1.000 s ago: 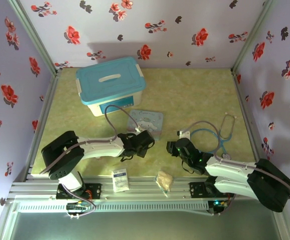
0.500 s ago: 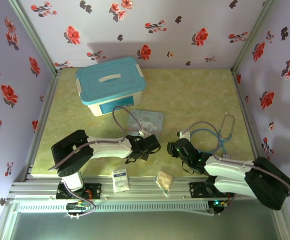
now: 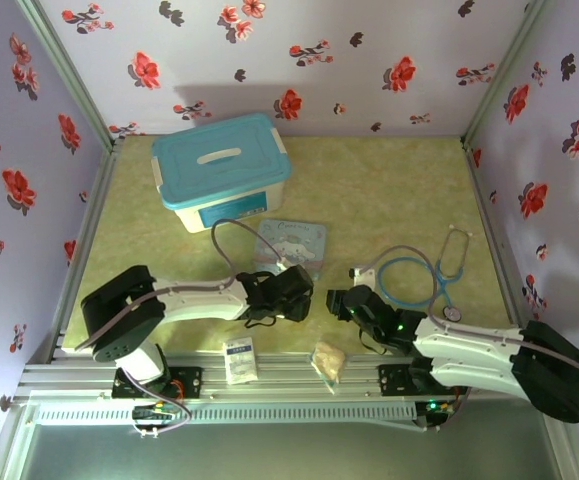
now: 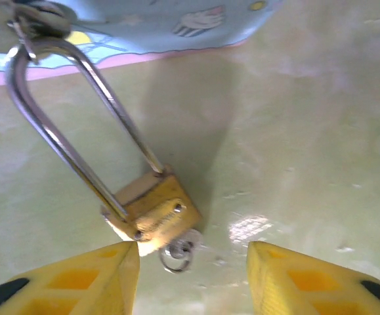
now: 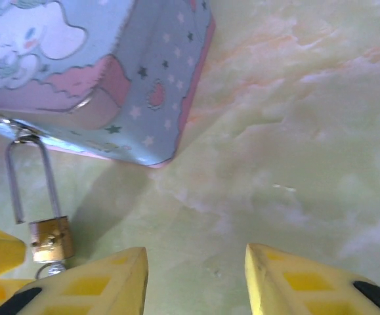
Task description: Unlock a padlock with a key
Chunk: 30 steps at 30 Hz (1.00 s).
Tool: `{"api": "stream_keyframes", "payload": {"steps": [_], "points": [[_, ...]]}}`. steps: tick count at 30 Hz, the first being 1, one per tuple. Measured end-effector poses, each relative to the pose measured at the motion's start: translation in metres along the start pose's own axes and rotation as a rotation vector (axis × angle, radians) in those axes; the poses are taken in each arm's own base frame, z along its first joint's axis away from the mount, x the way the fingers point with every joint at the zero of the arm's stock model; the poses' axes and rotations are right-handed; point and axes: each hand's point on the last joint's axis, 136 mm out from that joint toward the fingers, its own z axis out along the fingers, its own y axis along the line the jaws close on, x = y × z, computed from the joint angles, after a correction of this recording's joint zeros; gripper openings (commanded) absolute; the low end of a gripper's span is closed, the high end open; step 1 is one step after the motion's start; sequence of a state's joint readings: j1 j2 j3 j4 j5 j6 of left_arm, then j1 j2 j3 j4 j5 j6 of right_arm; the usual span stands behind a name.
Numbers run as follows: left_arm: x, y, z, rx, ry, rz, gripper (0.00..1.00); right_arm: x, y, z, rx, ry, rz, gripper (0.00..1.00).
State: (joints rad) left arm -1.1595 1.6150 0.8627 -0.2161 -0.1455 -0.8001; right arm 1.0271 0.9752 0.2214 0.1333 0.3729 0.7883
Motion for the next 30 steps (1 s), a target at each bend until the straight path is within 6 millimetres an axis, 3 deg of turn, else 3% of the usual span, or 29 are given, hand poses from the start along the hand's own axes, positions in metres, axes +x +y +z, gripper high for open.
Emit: {"api": "stream_keyframes", "payload": {"steps": [2, 7, 15, 18, 26, 30], "points": [[0.000, 0.001, -0.004, 0.027, -0.004, -0.020, 0.48, 0.000, 0.008, -0.004, -0.018, -0.007, 0.001, 0.43], [-0.007, 0.030, -0.023, 0.038, -0.041, -0.093, 0.47, -0.008, 0.028, -0.003, -0.027, -0.006, -0.002, 0.41], [-0.048, 0.057, -0.079, 0.104, -0.218, -0.205, 0.47, -0.002, 0.074, 0.041, -0.023, 0.095, -0.056, 0.35], [-0.048, 0.071, -0.086, 0.097, -0.241, -0.232, 0.47, 0.007, 0.085, 0.054, -0.052, 0.129, -0.055, 0.35], [-0.031, 0.086, -0.083, 0.070, -0.220, -0.241, 0.48, 0.027, 0.080, 0.064, -0.034, 0.196, -0.094, 0.36], [-0.029, 0.087, -0.082, 0.067, -0.216, -0.241, 0.49, 0.024, 0.089, 0.071, -0.038, 0.198, -0.121, 0.35]]}}
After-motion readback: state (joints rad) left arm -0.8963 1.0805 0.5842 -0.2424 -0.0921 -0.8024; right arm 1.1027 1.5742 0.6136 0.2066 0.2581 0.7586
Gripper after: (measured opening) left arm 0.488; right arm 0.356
